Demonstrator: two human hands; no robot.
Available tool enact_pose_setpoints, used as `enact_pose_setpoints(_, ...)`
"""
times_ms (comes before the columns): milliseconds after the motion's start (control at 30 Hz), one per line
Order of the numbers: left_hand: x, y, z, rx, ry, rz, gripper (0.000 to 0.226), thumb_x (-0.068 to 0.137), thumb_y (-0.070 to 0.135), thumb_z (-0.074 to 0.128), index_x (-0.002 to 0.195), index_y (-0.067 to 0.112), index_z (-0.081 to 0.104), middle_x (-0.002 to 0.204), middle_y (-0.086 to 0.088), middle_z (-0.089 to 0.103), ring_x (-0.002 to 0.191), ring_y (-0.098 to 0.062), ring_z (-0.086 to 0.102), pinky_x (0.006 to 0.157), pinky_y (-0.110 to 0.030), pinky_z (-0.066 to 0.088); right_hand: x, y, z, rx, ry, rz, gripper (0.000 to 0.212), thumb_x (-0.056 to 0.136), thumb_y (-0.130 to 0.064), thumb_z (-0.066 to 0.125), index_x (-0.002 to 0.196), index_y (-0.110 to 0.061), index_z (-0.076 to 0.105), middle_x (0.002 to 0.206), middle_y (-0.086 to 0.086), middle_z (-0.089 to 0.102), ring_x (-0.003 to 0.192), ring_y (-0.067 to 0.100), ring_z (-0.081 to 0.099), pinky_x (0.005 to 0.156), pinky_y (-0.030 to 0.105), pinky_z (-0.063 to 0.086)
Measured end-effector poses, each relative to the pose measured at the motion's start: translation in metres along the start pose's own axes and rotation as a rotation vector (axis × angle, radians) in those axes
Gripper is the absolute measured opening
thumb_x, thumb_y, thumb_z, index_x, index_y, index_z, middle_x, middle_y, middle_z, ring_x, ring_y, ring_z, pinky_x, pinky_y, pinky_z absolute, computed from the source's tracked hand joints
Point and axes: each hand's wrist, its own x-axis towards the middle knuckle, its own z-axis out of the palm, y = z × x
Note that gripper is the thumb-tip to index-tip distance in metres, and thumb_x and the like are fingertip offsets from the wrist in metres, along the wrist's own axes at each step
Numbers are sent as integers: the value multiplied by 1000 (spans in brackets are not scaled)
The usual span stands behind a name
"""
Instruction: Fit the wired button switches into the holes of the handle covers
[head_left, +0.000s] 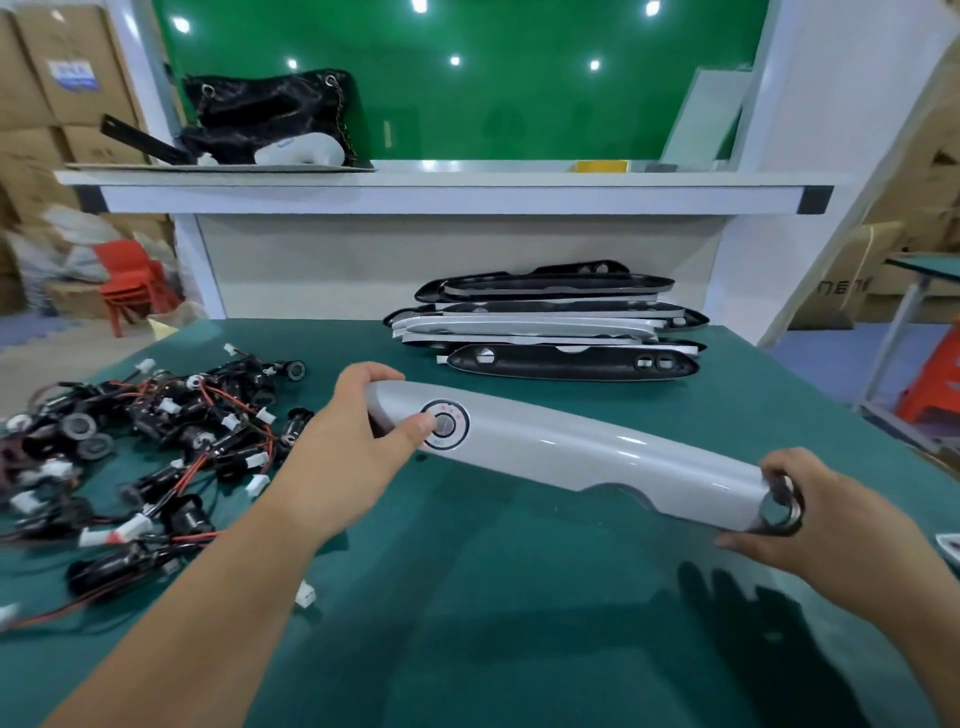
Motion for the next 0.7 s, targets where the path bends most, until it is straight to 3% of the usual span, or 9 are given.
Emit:
enact_pose_setpoints(100,-4,10,-6,-76,-42,23,41,78,47,68,105,53,38,83,4,64,63,-1,58,52,-6,41,0,3,-12,5,34,-13,69,34,-91,49,79,-40,37,59,-13,51,50,9,47,44,26,33)
enact_pose_setpoints(167,-4,14,-10,-141,-74,12,53,65,54,74,99,64,34,86,1,65,65,-7,61,63,-19,50,-1,5,-18,12,65,-21,73,36,-97,42,79,-39,38,59,-13,52,50,10,48,44,28,36)
enact_pose_setpoints(233,-2,17,-9,-159,-62,13,56,57,55,73,95,68,34,86,-2,66,64,-11,60,64,-31,51,-2,6,-23,23,95,-11,82,31,-103,34,80,-37,38,61,-14,53,51,12,50,45,31,40)
enact_pose_setpoints(333,-2,21,-4,-206,2,23,54,63,45,79,92,66,38,84,-3,64,64,-12,58,67,-41,53,-7,4,-26,30,94,5,83,30,-103,33,82,-38,38,59,-15,53,48,10,49,43,29,39)
enact_pose_setpoints(467,-3,20,2,-219,29,18,52,72,31,81,94,57,42,86,-2,64,69,-14,58,67,-33,52,-12,3,-28,42,68,42,71,35,-94,48,80,-40,39,58,-13,53,47,12,50,45,30,41)
enact_pose_setpoints(700,-2,20,9,-248,3,33,50,74,29,79,95,55,42,84,2,61,59,-1,54,56,-16,47,-12,35,-27,-16,81,115,72,37,-96,53,85,-44,42,62,-18,49,49,9,47,44,31,45)
